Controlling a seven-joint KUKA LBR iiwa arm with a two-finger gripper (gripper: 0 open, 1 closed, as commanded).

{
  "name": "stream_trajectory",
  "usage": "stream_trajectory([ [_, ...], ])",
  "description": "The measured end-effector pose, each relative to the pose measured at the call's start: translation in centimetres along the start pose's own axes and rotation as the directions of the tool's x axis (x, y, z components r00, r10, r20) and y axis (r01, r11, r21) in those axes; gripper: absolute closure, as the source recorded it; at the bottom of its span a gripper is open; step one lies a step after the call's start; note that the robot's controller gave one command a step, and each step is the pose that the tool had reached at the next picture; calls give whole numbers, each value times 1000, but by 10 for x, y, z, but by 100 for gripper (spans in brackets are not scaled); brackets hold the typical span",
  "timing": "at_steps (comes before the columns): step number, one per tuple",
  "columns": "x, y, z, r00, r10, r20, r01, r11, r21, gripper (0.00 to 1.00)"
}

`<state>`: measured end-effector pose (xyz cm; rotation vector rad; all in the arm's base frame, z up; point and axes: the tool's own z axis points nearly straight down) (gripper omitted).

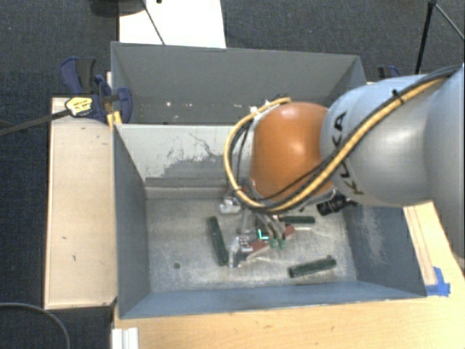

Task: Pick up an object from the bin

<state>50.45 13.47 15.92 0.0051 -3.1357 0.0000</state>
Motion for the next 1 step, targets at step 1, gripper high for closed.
stream_trajectory([
  [1, -2, -1, -4, 1000, 4, 8, -4, 1000, -1, 0],
])
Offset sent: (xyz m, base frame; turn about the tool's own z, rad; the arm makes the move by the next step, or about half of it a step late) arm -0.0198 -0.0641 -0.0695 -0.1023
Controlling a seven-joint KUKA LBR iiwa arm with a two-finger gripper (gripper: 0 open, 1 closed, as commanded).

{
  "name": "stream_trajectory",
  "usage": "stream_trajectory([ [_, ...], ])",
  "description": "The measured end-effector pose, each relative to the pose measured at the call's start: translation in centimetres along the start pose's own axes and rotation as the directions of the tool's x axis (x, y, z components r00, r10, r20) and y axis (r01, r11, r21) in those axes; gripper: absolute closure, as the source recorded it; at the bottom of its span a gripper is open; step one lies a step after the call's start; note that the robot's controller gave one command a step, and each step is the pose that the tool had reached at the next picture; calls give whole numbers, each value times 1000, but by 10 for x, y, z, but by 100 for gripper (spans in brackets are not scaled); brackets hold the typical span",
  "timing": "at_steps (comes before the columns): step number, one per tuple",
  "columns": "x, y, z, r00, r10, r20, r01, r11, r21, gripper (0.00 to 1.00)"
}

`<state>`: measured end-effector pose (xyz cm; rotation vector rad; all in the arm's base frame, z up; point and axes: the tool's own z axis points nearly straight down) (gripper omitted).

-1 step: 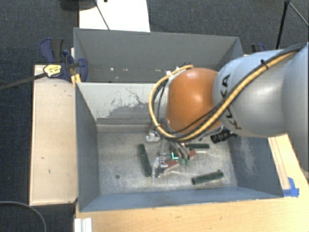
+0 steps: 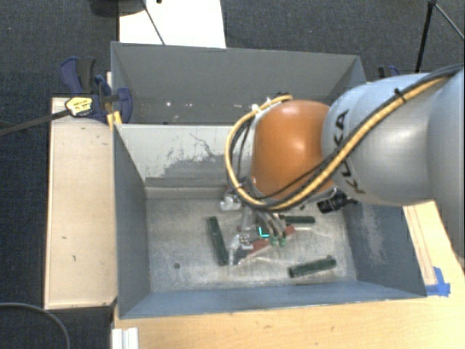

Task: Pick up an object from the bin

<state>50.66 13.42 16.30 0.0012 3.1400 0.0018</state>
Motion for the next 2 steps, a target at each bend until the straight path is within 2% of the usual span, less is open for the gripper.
stream_trajectory([
  [1, 9, -29, 34, 998, -60, 7, 60, 998, -2, 0],
  [2, 4, -54, 85, 954, -300, 2, 300, 954, 0, 100],
])
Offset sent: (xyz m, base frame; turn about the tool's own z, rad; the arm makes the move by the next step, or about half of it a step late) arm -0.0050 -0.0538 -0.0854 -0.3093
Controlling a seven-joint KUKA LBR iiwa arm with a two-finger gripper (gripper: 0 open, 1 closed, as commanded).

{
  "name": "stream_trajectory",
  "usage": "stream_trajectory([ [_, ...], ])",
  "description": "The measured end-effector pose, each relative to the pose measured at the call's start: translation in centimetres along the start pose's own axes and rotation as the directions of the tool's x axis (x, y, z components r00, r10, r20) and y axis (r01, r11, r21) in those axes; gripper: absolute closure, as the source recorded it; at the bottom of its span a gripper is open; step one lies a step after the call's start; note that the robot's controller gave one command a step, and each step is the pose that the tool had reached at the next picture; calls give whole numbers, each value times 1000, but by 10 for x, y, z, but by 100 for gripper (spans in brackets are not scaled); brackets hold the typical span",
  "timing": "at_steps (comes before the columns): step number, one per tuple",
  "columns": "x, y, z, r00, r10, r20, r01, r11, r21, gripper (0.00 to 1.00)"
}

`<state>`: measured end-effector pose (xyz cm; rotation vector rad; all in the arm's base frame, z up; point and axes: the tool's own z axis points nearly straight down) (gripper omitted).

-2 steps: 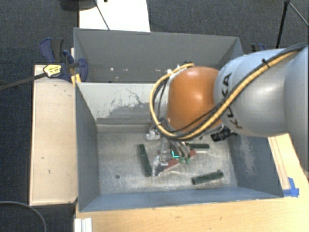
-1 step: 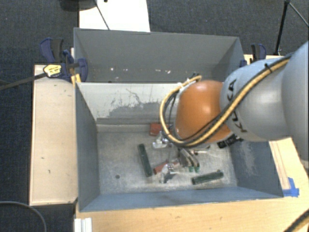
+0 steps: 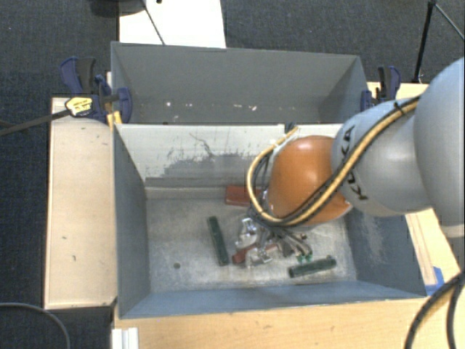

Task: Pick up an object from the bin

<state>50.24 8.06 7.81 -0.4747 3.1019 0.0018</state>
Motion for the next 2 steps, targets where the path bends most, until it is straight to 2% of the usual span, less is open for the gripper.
stream_trajectory([
  [1, 0, 0, 0, 1000, 2, 0, -2, 1000, 0, 100],
  [2, -16, -1, -186, 992, 122, 8, -122, 992, 1, 100],
])
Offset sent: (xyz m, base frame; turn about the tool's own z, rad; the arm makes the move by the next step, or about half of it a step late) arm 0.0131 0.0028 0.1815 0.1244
